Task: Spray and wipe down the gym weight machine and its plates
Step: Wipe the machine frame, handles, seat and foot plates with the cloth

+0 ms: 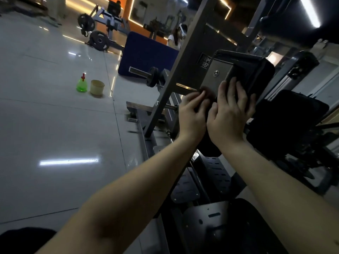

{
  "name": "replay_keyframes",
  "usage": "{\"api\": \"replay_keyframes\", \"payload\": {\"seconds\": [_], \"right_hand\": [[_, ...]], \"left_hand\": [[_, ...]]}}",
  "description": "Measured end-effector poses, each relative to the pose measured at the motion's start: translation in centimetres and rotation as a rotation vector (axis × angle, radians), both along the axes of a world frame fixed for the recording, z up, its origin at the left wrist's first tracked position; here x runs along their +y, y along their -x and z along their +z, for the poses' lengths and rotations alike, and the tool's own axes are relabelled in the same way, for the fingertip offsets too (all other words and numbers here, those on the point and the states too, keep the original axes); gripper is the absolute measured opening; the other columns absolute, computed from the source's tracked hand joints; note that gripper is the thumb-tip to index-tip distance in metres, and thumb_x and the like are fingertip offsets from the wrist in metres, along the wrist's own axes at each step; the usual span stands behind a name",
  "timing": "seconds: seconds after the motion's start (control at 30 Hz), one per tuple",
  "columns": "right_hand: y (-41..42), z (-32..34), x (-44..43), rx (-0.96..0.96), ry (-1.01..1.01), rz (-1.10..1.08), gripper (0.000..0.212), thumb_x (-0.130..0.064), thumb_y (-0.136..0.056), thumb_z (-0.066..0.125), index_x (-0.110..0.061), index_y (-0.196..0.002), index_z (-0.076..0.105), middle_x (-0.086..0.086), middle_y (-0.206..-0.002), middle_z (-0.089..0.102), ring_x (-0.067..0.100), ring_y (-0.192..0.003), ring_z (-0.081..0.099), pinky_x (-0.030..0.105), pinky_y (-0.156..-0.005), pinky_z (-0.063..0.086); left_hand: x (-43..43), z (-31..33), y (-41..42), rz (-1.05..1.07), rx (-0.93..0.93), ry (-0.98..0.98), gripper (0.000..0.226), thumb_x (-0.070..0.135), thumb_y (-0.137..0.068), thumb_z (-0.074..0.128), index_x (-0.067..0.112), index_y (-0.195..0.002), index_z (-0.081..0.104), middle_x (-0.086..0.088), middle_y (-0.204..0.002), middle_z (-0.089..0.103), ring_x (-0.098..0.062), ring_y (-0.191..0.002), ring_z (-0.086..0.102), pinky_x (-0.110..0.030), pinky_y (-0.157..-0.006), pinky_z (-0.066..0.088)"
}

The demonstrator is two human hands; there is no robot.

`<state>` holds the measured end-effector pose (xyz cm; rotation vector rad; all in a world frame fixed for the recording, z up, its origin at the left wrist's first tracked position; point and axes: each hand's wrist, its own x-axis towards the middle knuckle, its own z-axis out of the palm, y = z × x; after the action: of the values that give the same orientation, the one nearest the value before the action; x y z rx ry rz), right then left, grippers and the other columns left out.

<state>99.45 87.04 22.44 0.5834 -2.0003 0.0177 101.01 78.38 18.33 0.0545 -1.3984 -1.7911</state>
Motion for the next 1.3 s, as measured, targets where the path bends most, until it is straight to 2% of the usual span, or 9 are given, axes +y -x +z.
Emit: {"api": "replay_keyframes", "payload": {"seconds": [0.13,0.23,0.4,0.47,0.63,0.77,0.93,1.1,1.3], "right_hand": [[0.0,0.2,0.1,-0.016,0.025,0.022,0.058,-0.031,-0.100,0.044,-0.016,-0.156,0.040,0.007,-0.165,0.033,0.024,-0.154,0.022,0.055,-0.124,0.006],[0.1,0.1,0.5,0.012,0.036,0.041,0.057,-0.028,-0.099,0.046,-0.016,-0.155,0.042,0.006,-0.163,0.036,0.024,-0.153,0.024,0.055,-0.124,0.008],[0.3,-0.3,0.2,0.003,0.035,0.036,0.067,-0.029,-0.093,0.053,-0.015,-0.157,0.038,0.008,-0.165,0.032,0.025,-0.154,0.022,0.053,-0.124,0.001],[0.2,-0.3,0.3,-0.002,0.021,0.024,0.070,-0.027,-0.091,0.054,-0.014,-0.157,0.037,0.008,-0.165,0.031,0.026,-0.154,0.021,0.055,-0.125,0.002],[-0.4,0.0,0.5,-0.028,-0.058,-0.018,0.078,-0.025,-0.088,0.055,-0.012,-0.160,0.028,0.011,-0.168,0.023,0.028,-0.156,0.016,0.058,-0.124,0.003],[-0.7,-0.3,0.9,-0.009,-0.093,-0.057,0.079,-0.024,-0.087,0.055,-0.013,-0.160,0.028,0.010,-0.169,0.021,0.028,-0.155,0.017,0.058,-0.124,0.006],[-1.3,-3.1,1.1,-0.040,-0.108,-0.046,0.081,-0.023,-0.085,0.060,-0.012,-0.160,0.029,0.011,-0.169,0.021,0.029,-0.155,0.018,0.059,-0.123,0.006],[-2.3,-6.6,1.4,-0.092,-0.122,-0.073,0.086,-0.021,-0.083,0.064,-0.012,-0.160,0.027,0.012,-0.169,0.019,0.030,-0.155,0.017,0.059,-0.124,0.006],[-3.0,-8.2,1.7,-0.125,-0.104,-0.065,0.083,-0.008,-0.083,0.063,-0.012,-0.158,0.031,0.010,-0.168,0.023,0.030,-0.153,0.022,0.061,-0.122,0.013]], "left_hand": [[-2.3,-1.6,2.3,-0.002,-0.006,0.084,0.027,0.019,-0.099,0.064,0.013,-0.124,0.071,0.005,-0.119,0.059,-0.014,-0.116,0.058,-0.037,-0.106,0.050],[-1.6,-10.0,1.9,-0.009,-0.184,0.051,0.027,0.022,-0.103,0.056,0.013,-0.123,0.072,0.001,-0.114,0.063,-0.015,-0.107,0.061,-0.044,-0.100,0.052],[3.4,-22.0,-3.2,0.015,-0.373,-0.086,0.020,0.025,-0.102,0.060,0.032,-0.118,0.069,0.018,-0.115,0.053,-0.014,-0.115,0.055,-0.045,-0.106,0.049],[3.5,-20.7,-3.7,0.018,-0.368,-0.107,0.023,0.022,-0.100,0.062,0.034,-0.119,0.066,0.016,-0.117,0.053,-0.014,-0.115,0.055,-0.044,-0.107,0.048],[2.0,-8.8,-1.2,0.028,-0.057,0.066,0.036,0.022,-0.095,0.071,0.019,-0.131,0.068,0.003,-0.127,0.053,-0.017,-0.124,0.050,-0.036,-0.111,0.045],[2.6,-11.1,-1.4,0.164,0.020,0.264,0.049,0.018,-0.091,0.076,0.014,-0.138,0.063,-0.004,-0.134,0.050,-0.026,-0.128,0.048,-0.043,-0.109,0.046],[3.8,-19.7,-3.0,0.208,-0.132,0.317,0.051,0.024,-0.091,0.072,0.015,-0.140,0.061,-0.006,-0.132,0.050,-0.026,-0.125,0.048,-0.044,-0.108,0.047],[4.3,-28.5,-5.5,0.083,-0.470,0.418,0.054,0.025,-0.091,0.072,0.023,-0.142,0.056,0.000,-0.130,0.047,-0.022,-0.120,0.050,-0.043,-0.099,0.055],[4.0,-26.3,-6.1,0.043,-0.546,0.320,0.049,0.025,-0.087,0.078,0.013,-0.133,0.064,0.002,-0.122,0.052,-0.017,-0.112,0.054,-0.038,-0.096,0.055]]}}
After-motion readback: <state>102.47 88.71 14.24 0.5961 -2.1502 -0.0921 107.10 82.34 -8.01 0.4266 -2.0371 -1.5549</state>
